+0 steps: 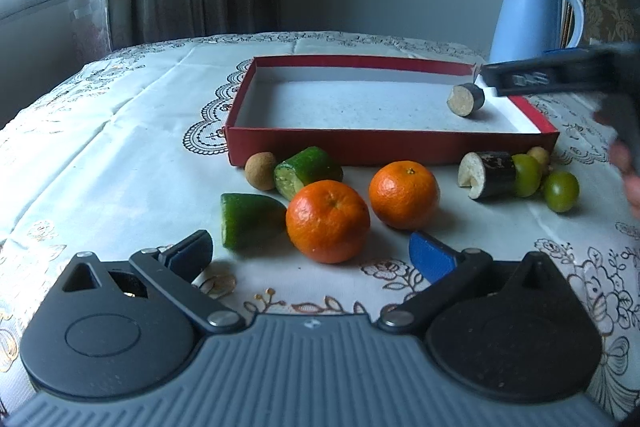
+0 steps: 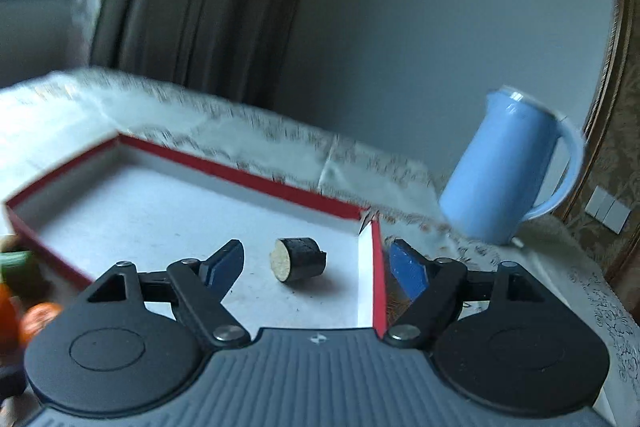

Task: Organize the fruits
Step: 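Carry the eggplant slice into the red tray and open the right gripper, then lower the left gripper onto the tangerine and close it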

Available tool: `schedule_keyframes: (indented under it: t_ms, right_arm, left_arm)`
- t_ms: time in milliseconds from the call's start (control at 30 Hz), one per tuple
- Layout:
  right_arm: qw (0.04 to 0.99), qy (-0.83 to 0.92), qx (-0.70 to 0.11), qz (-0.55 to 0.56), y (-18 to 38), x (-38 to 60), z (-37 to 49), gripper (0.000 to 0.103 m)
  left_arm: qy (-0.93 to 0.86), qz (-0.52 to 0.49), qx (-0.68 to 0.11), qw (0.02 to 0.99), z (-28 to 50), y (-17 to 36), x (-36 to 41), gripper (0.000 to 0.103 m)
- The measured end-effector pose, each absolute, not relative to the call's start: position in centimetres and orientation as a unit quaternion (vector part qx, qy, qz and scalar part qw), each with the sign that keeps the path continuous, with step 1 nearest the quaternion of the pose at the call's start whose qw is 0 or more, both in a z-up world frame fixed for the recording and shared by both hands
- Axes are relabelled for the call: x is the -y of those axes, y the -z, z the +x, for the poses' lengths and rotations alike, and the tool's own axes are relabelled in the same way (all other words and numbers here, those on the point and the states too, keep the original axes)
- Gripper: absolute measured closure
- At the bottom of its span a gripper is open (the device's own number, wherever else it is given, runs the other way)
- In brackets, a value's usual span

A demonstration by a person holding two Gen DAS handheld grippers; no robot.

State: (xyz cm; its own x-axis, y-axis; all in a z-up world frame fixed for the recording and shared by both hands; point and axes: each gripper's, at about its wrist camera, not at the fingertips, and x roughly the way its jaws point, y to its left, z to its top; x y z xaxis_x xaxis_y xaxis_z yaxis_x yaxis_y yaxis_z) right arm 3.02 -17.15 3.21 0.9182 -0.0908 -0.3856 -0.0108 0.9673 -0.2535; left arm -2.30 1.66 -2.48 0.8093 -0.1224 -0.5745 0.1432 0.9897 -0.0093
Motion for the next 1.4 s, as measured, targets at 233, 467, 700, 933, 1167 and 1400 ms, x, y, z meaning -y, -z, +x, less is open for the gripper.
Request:
schedule_keyframes:
  t_ms: [233,467,700,933,1167,1400]
  right_arm:
    - [0.989,0.012,-0.115,-0.092,-1.9,18.6,-2.2,0.023]
    - [0.989,0.031,-0.129,-0.061,-1.0,20.1,-1.5,0.023]
    - [0.991,0.04,-0.112,-0.06,-1.0,20.3,-2.3,0.023]
    - [0.991,0.043,-0.11,-0.06,-0.9,20.3,-2.2,0.021]
    - [0.991,0.047,-0.107,-0.062,-1.0,20.3,-2.2,0.019]
    - [0.991,0.049,-0.108,-0.06,-0.9,20.3,-2.1,0.018]
  left_arm:
    - [0.057,0.031,-0.294,0.953,-2.8,2.1,-1.9,0.0]
    - [0.067,0.075,-0.259,0.961,-4.2,1.6,0.2,0.0]
    - [0.088,0.116,-0.254,0.956,-3.8,2.0,2.1,0.003]
    - [0.104,0.087,-0.277,0.951,-2.6,2.2,1.7,0.023]
    - [0.094,0.094,-0.267,0.954,-2.7,1.9,0.8,0.054]
    - [0.1,0.1,-0.262,0.955,-2.0,1.9,0.6,0.059]
